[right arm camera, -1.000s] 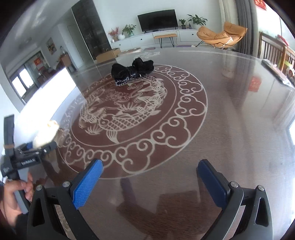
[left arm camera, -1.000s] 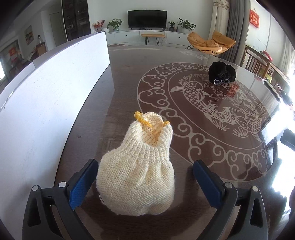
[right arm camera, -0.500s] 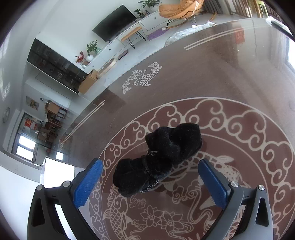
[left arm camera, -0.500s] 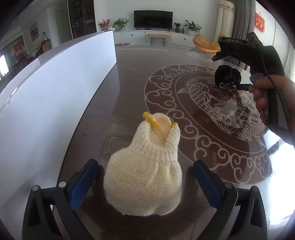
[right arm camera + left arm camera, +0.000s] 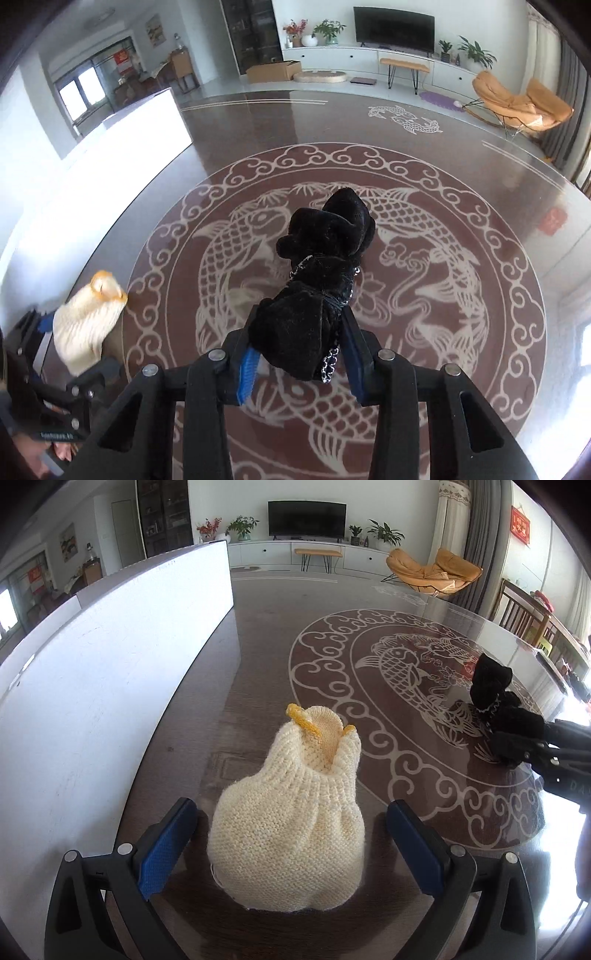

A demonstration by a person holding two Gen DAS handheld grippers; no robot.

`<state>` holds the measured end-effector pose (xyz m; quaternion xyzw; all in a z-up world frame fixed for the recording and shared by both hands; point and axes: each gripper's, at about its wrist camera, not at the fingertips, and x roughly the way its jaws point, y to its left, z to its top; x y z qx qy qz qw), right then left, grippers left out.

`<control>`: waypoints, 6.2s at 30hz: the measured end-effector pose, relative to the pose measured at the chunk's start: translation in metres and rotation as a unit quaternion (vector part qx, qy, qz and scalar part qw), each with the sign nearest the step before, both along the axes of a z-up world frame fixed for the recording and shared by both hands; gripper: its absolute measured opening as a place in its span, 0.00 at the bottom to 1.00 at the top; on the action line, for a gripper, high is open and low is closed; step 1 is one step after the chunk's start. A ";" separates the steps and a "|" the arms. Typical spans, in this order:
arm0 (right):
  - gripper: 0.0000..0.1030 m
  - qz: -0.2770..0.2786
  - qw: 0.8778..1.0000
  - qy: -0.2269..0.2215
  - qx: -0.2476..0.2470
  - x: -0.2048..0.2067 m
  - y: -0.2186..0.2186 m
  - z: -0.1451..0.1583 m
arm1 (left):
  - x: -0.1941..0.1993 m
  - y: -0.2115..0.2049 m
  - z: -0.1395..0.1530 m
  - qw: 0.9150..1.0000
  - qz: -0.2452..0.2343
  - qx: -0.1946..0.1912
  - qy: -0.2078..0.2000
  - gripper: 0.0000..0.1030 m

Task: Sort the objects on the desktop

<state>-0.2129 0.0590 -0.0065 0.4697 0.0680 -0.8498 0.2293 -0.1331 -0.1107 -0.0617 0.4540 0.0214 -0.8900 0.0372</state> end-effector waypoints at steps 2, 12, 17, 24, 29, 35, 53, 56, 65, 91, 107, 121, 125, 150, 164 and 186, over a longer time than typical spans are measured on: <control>0.39 0.021 1.000 0.016 0.010 0.044 0.012 -0.002 | 0.000 0.000 0.000 1.000 0.000 0.000 0.000 1.00; 0.97 -0.025 0.998 0.048 0.039 0.112 0.042 -0.019 | 0.001 0.004 -0.001 1.000 -0.013 -0.005 -0.001 1.00; 1.00 -0.033 0.998 0.040 0.040 0.110 0.044 -0.021 | 0.001 0.003 -0.001 1.000 -0.013 -0.004 -0.001 1.00; 1.00 -0.034 0.998 0.040 0.041 0.110 0.044 -0.021 | 0.001 0.004 -0.001 1.000 -0.013 -0.004 -0.001 1.00; 1.00 -0.034 0.998 0.040 0.042 0.111 0.045 -0.021 | 0.001 0.004 -0.001 1.000 -0.013 -0.004 -0.001 1.00; 1.00 -0.034 0.998 0.040 0.042 0.111 0.045 -0.021 | 0.001 0.003 -0.001 1.000 -0.013 -0.004 -0.001 1.00; 1.00 -0.034 0.998 0.040 0.042 0.111 0.045 -0.021 | 0.001 0.003 -0.001 1.000 -0.013 -0.004 -0.001 1.00; 1.00 -0.034 0.998 0.040 0.042 0.111 0.045 -0.021 | 0.001 0.003 -0.001 1.000 -0.013 -0.004 -0.001 1.00; 1.00 -0.034 0.998 0.040 0.042 0.111 0.045 -0.021 | 0.001 0.003 -0.001 1.000 -0.013 -0.004 -0.001 1.00; 1.00 -0.034 0.998 0.040 0.042 0.111 0.045 -0.021 | 0.000 0.004 -0.001 1.000 -0.011 -0.004 -0.001 1.00; 1.00 0.003 0.998 -0.029 0.050 0.098 0.053 -0.015 | 0.014 0.004 0.004 0.996 -0.086 -0.006 -0.029 0.77; 0.31 -0.007 0.995 -0.077 0.067 0.086 0.055 0.002 | 0.050 0.021 0.030 0.996 -0.085 0.009 0.009 0.41; 0.31 -0.007 0.998 -0.048 0.044 0.099 0.060 0.031 | 0.071 0.016 0.063 0.995 -0.071 0.049 0.047 0.41; 0.32 0.294 0.952 -0.076 -0.033 0.145 -0.315 0.116 | 0.114 -0.270 0.098 0.984 0.166 0.055 -0.029 0.46; 0.98 0.274 0.961 -0.045 0.020 0.144 -0.315 0.127 | 0.155 -0.250 0.143 0.961 0.274 -0.031 0.030 0.91; 1.00 0.223 0.974 -0.023 0.035 0.125 -0.309 0.145 | 0.179 -0.223 0.167 0.934 0.348 -0.062 0.052 0.91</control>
